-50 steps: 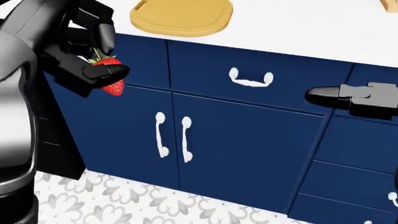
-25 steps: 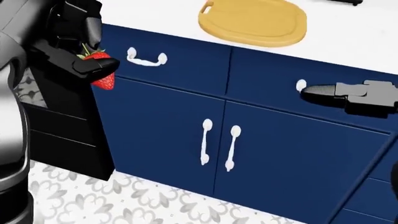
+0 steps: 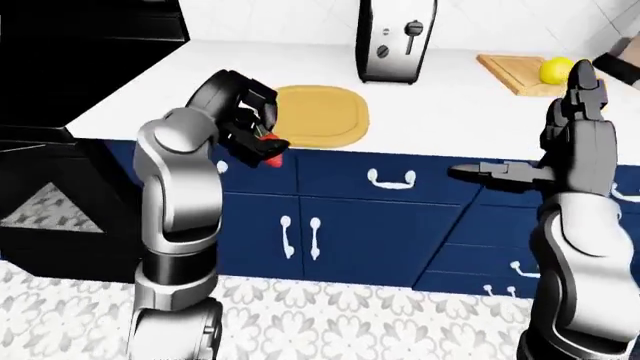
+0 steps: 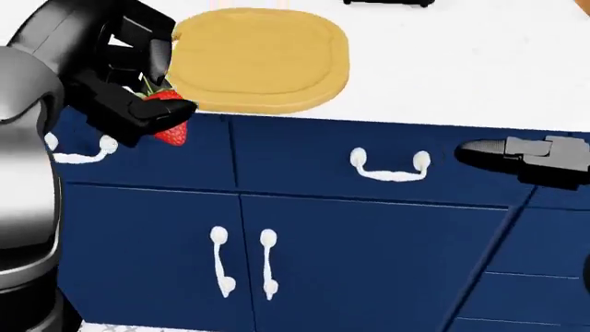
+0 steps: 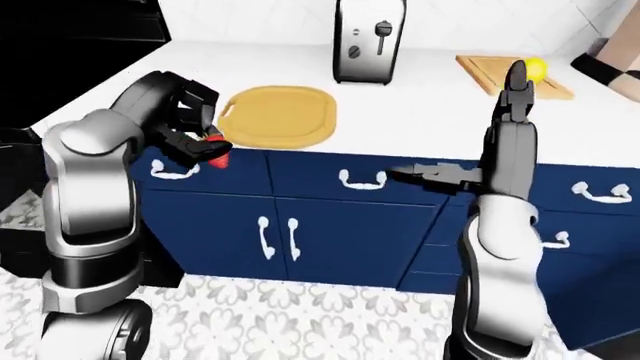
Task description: Place the lemon and the strawberry on separate cutting boards.
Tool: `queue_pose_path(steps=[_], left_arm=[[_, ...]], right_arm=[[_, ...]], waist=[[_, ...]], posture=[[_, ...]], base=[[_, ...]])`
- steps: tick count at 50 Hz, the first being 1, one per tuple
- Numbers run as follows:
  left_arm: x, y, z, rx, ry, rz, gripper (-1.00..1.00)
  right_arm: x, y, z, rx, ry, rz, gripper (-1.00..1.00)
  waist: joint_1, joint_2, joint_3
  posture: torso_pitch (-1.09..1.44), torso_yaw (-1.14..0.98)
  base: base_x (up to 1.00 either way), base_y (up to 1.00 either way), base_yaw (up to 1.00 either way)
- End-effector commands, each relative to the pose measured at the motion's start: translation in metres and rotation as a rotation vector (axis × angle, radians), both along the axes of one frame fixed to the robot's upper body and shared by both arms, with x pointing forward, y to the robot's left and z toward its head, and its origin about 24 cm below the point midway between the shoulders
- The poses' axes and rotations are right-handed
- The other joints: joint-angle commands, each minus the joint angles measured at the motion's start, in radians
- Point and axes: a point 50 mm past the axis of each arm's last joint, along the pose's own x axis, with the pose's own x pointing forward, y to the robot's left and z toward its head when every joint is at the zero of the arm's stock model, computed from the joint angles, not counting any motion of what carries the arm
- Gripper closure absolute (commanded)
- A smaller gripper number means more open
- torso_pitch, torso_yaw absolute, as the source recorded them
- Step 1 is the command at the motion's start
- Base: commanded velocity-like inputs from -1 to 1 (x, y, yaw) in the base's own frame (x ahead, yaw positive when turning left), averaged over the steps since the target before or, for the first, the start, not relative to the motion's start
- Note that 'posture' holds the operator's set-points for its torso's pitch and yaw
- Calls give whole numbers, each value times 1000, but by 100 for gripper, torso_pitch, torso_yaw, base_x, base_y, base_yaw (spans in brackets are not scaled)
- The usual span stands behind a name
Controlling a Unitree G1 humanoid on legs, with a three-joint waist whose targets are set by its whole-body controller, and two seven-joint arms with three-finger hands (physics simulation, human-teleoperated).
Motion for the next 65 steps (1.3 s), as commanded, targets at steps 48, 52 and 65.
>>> queue_pose_path(steps=[48,52,65], left_arm=[[-2,-5,40,-16,-167,3,100],[5,-11,42,-21,-167,-7,100],[37,-41,30,-46,-129,-64,100]], right_arm=[[-15,4,29,-58,-181,12,-100],[-15,4,29,-56,-181,13,-100],[-11,8,27,-62,-171,29,-100]], waist=[[71,10,-35],[72,9,-31],[77,2,-27]], posture=[[0,0],[0,0],[0,0]], base=[[3,0,-3],[0,0,0],[0,0,0]])
